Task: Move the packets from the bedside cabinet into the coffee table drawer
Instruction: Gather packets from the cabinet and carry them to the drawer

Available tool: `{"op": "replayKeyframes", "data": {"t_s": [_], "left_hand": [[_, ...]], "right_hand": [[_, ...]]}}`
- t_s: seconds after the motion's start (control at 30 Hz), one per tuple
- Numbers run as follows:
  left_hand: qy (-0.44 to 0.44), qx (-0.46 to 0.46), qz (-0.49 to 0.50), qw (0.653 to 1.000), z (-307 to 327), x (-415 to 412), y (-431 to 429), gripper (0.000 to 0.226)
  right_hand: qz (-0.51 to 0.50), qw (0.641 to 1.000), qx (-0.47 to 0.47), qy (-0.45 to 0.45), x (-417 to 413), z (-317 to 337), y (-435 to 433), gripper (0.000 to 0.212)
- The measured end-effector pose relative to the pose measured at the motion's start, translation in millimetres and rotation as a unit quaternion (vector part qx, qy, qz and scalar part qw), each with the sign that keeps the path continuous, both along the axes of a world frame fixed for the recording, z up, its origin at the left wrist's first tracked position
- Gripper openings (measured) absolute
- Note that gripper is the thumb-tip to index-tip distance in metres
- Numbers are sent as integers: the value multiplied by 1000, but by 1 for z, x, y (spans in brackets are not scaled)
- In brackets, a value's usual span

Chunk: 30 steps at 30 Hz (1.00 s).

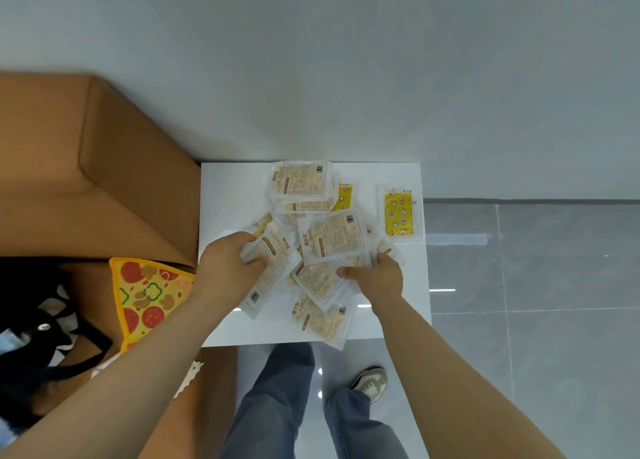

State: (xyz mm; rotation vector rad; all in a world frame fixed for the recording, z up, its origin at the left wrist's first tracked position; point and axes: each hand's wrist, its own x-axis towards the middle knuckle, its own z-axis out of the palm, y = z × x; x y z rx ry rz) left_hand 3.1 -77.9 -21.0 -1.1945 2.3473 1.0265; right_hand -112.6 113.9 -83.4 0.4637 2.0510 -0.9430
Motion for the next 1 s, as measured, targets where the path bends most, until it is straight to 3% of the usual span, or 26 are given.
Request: {"op": "replayKeyframes", "data": {"t_s": [0.23, 0.43, 0.7, 0.77, 1.0], "left_hand": [[-6, 0, 7, 1000, 6, 3, 4, 21], [3, 7, 13, 1000, 33, 0, 13, 26], [74, 31, 3, 997, 121, -23, 56, 21], [106, 28, -20, 994, 154, -34, 77, 12], [229, 23, -102, 968, 264, -86, 178, 14]], "right_hand": [[20, 999, -50, 5, -4, 14, 6, 33], [78, 993, -2, 88, -7, 55, 29, 32], [72, 974, -2, 214, -19, 170, 81, 26], [66, 966, 2, 249, -23, 205, 102, 25], [16, 929, 12, 368, -30, 331, 209, 24]]}}
